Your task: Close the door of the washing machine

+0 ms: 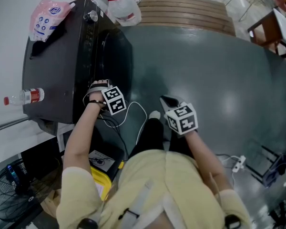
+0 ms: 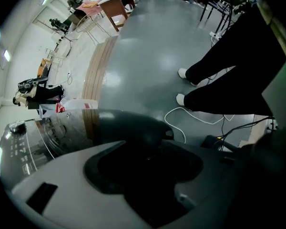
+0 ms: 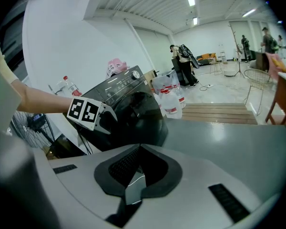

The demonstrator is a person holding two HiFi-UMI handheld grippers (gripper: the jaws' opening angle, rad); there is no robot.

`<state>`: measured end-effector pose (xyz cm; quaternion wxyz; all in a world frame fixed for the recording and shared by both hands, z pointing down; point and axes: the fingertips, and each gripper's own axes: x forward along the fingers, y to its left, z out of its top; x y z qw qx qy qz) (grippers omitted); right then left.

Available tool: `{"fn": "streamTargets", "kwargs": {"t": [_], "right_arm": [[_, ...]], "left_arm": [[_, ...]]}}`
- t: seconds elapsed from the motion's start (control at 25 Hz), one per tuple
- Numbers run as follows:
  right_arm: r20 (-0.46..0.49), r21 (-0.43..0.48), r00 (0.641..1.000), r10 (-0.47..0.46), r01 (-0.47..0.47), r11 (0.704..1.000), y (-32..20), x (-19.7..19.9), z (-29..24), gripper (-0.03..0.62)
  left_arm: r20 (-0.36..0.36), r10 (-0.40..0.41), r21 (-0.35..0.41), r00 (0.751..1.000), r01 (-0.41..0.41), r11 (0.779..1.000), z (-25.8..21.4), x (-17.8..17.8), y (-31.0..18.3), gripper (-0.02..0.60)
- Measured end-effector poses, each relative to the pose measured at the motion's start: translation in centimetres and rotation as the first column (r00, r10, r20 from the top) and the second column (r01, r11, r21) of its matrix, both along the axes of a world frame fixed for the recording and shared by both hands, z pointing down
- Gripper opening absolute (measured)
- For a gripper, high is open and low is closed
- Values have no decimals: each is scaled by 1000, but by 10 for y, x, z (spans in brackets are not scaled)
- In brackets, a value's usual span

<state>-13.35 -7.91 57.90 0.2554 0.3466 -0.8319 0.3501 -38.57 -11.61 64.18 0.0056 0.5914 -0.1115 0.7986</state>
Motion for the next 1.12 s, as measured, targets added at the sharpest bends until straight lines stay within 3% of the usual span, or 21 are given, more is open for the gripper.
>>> {"fn": "streamTargets", "kwargs": {"t": [0.2, 0.4, 0.52, 0.68, 0.76, 0.84, 1.0, 1.12], "right_arm": [[1, 9, 1000, -2, 2, 1000, 0, 1, -2, 5], [-2, 14, 1000, 0, 0, 1000, 1, 2, -5, 5], [3, 16, 1000, -1, 1, 1000, 3, 1, -8, 6], [2, 26, 1000, -9, 9, 1000, 4, 2, -12, 5], [4, 33, 1000, -6, 5, 999, 3, 4, -15, 6], [5, 39, 1000, 0, 0, 999, 3, 6, -16, 6], [4, 45, 1000, 4, -4, 999, 3, 7, -19, 6], [8, 52, 1000, 2, -2, 999, 3, 6, -22, 6]], "left_arm": [[-71, -56, 32, 996, 59, 998, -8, 6, 9, 232], [-185, -160, 21, 970, 167, 986, -13, 24, 26, 232], [-266, -205, 42, 942, 224, 974, -22, 39, 28, 232], [-387, -268, 74, 882, 320, 945, -36, 59, 26, 232], [-445, -291, 95, 847, 368, 925, -45, 67, 25, 232], [-511, -326, 103, 795, 434, 895, -54, 75, 24, 230], [-650, -395, 91, 649, 583, 808, -72, 88, 22, 230], [-722, -406, 92, 560, 660, 746, -83, 93, 24, 230]]}}
